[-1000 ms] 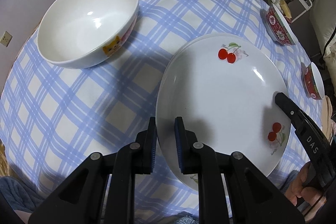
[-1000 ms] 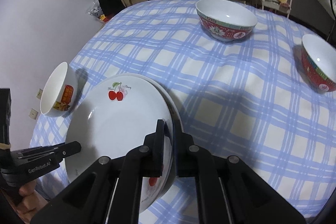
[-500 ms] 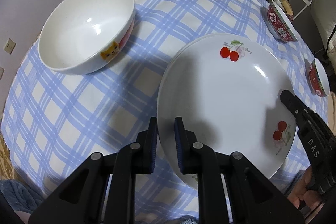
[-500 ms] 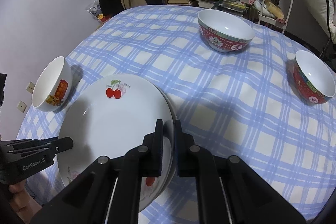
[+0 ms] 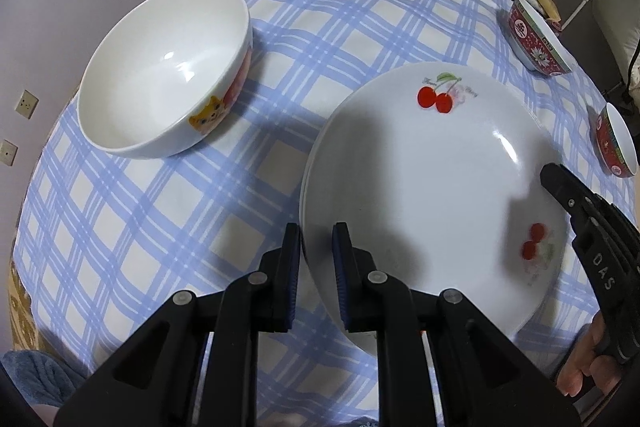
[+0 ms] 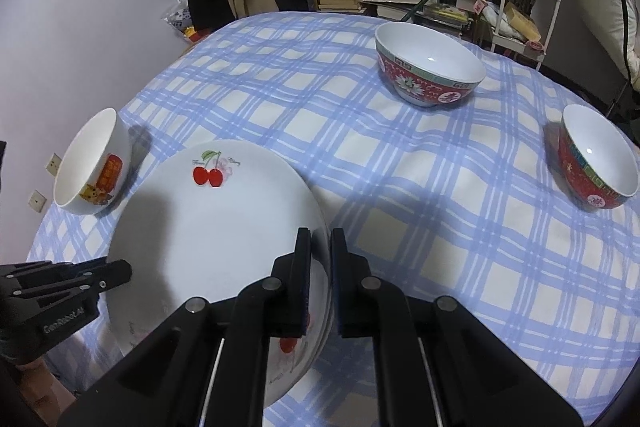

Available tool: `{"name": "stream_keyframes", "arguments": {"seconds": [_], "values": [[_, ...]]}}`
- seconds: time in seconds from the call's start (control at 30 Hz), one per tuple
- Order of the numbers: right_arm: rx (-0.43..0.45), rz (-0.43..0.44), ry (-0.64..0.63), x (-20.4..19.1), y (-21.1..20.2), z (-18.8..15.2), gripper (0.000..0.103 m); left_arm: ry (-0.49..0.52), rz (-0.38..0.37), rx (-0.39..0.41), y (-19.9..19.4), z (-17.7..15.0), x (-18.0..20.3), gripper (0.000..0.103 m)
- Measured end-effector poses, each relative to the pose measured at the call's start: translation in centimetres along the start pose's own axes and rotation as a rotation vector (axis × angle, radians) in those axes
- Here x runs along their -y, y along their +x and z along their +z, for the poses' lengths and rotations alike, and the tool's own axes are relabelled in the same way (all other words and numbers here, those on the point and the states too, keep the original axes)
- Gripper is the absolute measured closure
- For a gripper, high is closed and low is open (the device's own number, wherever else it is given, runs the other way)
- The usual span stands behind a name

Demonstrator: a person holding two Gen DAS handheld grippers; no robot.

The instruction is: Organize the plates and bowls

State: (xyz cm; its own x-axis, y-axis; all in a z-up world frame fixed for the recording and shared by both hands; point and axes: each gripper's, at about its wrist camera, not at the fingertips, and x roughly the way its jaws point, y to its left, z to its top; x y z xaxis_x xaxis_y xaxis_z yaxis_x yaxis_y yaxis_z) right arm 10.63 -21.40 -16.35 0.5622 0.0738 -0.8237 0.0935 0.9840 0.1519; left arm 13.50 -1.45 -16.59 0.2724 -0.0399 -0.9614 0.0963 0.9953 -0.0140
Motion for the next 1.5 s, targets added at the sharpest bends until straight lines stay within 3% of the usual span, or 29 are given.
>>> {"name": "stream_keyframes", "arguments": {"seconds": [0.63, 1.03, 1.17, 1.23, 1.33, 1.37, 1.43, 1.5], "values": [[-0.015, 0.003, 0.018, 0.3, 0.3, -0.1, 0.093, -0.007, 0.023, 0.023, -0.7, 0.1, -0.4, 0.084], [0.008, 0.033, 0.022, -0.1, -2.2, 0.5, 0.093, 0.052, 0.081, 0.148, -6.1, 0.8, -2.7, 0.084], [0.024, 0.037, -0.043, -2.1, -3.0, 1.3, 0.093, 0.046, 0.095, 0.186, -7.7, 2.2, -4.2, 0.070], [0.020, 0.041, -0.069, -3.1, -2.9, 1.8, 0.093, 0.030, 0.108, 0.192, -7.9, 2.7, -5.2, 0.069], [0.018, 0.051, -0.098, -4.7, -2.9, 2.5, 0.091, -0.018, 0.108, 0.188, -8.0, 3.4, -7.2, 0.056], [0.017, 0.058, -0.104, -5.4, -2.8, 2.9, 0.085, -0.037, 0.103, 0.186, -8.1, 3.6, -8.0, 0.052], [0.017, 0.070, -0.107, -6.3, -2.7, 3.5, 0.064, -0.070, 0.110, 0.184, -8.1, 3.9, -9.5, 0.043], [0.033, 0.088, -0.109, -7.3, -2.7, 4.2, 0.036, -0.087, 0.141, 0.205, -8.1, 4.2, -10.9, 0.039]]}}
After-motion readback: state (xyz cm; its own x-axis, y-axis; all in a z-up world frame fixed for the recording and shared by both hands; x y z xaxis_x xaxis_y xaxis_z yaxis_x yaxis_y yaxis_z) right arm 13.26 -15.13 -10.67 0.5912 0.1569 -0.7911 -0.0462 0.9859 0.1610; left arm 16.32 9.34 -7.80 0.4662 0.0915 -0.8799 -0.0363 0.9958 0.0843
